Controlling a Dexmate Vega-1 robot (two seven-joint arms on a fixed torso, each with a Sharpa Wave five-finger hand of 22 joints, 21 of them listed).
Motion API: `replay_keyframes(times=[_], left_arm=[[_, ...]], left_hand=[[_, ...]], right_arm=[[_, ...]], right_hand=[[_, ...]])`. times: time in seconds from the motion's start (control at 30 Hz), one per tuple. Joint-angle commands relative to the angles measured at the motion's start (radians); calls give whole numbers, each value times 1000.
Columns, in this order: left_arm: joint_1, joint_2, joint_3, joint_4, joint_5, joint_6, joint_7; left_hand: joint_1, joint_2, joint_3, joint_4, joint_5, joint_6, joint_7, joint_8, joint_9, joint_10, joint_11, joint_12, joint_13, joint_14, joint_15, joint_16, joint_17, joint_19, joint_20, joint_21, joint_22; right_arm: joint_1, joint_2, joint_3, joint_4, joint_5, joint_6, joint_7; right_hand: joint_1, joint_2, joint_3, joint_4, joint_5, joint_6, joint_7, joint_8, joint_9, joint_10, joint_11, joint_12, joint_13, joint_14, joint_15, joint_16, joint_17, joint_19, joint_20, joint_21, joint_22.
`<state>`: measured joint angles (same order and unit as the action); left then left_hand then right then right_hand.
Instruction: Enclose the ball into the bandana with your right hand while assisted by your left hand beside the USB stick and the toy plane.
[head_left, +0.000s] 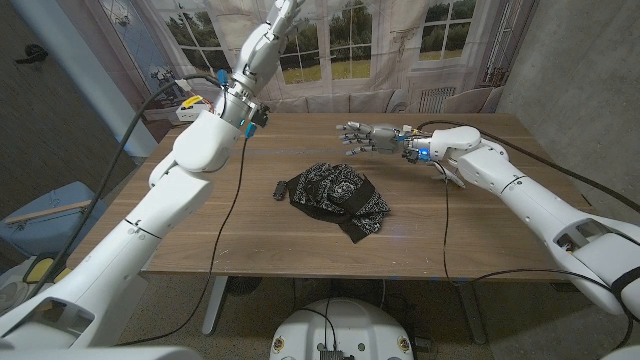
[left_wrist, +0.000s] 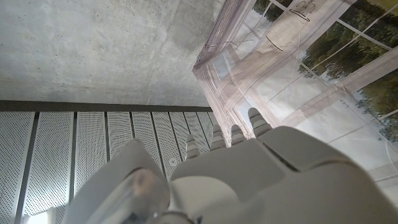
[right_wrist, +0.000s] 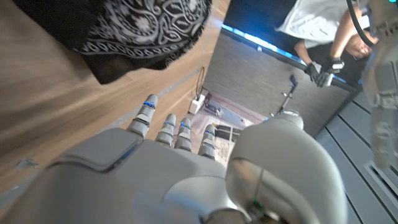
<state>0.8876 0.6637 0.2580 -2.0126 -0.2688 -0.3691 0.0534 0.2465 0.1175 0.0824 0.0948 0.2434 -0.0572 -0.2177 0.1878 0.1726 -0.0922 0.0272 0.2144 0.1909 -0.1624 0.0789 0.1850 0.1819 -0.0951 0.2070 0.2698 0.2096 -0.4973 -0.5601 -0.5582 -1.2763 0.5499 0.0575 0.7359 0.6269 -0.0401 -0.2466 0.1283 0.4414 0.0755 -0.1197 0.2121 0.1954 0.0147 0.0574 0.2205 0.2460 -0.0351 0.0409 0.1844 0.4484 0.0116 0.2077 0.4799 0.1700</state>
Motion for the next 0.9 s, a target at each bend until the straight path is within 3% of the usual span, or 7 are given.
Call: replay_keyframes(times=[0.03, 0.27, 0.47, 0.57, 0.9], left_arm=[[27, 2, -19, 6, 8, 23, 36], [46, 7, -32, 26, -45, 30, 27], [83, 24, -55, 26, -102, 57, 26], [103, 34, -71, 27, -124, 59, 25], [168, 78, -117, 40, -227, 70, -20]], left_hand=[[6, -7, -2, -5, -5, -3, -1, -5, 3, -7, 0, -1, 1, -10, -3, 0, -1, -3, 5, -3, -1], [6, -7, -2, -6, -6, -4, -1, -6, 3, -11, 0, -3, 1, -17, -3, -3, -1, -4, 5, -4, -1], [6, -9, -2, -8, -6, -5, 0, -6, 3, -23, -2, -7, 1, -31, 0, -6, -1, -21, 4, -12, -1], [6, -9, -3, -8, -6, -10, 0, -7, 2, -28, -3, -9, 1, -42, 0, -8, -1, -32, 3, -17, -1], [4, -10, -4, -8, -7, -18, 0, -10, 2, -36, -1, -12, 0, -52, 3, -9, -1, -40, 4, -20, -1]], right_arm=[[-79, 77, 80, 56, 120, 189, -146], [-82, 114, 102, 97, 180, 230, -136], [-90, 136, 114, 110, 196, 272, -153], [-102, 149, 123, 102, 208, 282, -177], [-116, 172, 144, 98, 219, 338, -220]], right_hand=[[7, 18, 5, 2, 3, -1, -2, -5, -1, -15, -2, -6, -1, -12, 5, 0, -6, -7, 4, -9, 4], [14, 51, 17, 2, -6, 14, -6, -2, -2, 1, -5, -3, -7, 0, 1, 10, -23, 13, 0, -14, 4], [27, 66, 24, -7, -17, 23, -4, -3, -2, 15, -5, -1, -14, -16, -40, 4, -43, 21, -10, -24, 4], [32, 69, 25, -11, -21, 31, -4, -2, -3, 21, -7, 0, -16, -12, -31, 6, -52, 29, -22, -26, 4], [41, 75, 28, -19, -36, 62, -7, 4, -4, 50, -15, 6, -23, 18, -29, 16, -79, 58, -24, -30, 4]])
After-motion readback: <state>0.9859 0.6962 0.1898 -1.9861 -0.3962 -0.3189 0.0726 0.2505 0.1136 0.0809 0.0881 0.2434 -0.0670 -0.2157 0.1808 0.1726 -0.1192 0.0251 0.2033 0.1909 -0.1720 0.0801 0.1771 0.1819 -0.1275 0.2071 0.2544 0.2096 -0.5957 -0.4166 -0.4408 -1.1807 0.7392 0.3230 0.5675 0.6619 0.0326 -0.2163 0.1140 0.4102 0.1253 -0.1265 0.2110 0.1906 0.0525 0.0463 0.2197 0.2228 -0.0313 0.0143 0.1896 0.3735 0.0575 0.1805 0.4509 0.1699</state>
